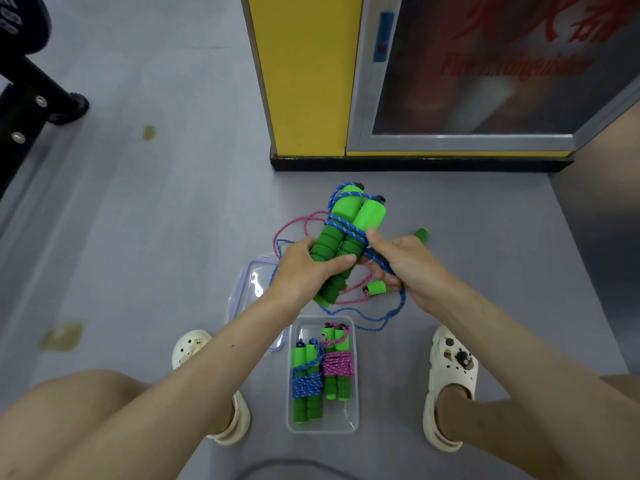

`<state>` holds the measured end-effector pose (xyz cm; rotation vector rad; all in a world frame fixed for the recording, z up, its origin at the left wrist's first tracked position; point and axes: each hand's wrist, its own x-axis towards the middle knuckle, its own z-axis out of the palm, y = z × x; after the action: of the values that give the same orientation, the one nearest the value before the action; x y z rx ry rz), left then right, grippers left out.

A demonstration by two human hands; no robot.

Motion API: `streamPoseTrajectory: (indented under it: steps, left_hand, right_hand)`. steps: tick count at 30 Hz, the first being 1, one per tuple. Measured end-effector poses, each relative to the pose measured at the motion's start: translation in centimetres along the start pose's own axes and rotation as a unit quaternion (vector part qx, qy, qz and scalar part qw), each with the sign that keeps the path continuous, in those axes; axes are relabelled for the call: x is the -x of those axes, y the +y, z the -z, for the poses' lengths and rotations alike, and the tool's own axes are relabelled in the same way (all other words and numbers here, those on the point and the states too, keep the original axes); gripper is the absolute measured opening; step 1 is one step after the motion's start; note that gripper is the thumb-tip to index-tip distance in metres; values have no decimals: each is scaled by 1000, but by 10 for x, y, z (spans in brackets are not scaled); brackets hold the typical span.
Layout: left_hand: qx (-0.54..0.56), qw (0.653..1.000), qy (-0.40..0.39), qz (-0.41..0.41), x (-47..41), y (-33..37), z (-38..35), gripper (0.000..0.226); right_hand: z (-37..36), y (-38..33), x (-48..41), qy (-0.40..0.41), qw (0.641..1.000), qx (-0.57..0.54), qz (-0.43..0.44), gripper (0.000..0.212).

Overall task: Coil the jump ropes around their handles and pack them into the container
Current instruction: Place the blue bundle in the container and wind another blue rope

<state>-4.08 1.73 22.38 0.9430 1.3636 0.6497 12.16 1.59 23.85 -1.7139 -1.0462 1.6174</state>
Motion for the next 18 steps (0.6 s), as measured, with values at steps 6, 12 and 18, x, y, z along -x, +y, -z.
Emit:
streamPoseTrajectory:
  steps: [6, 12, 18]
  left_hand:
    - [-78, 995, -16, -52, 3, 2, -4, 29]
    - [-40, 996, -61, -53, 8, 2, -7, 27]
    - [1, 995, -93, -41, 10, 4, -8, 28]
  right_hand:
    - [-1, -1, -2, 2, 1000, -2, -28, 46]
    - [1, 0, -5, 55, 997, -55, -15, 44]
    - [2, -4, -4, 66, 992, -108, -14, 47]
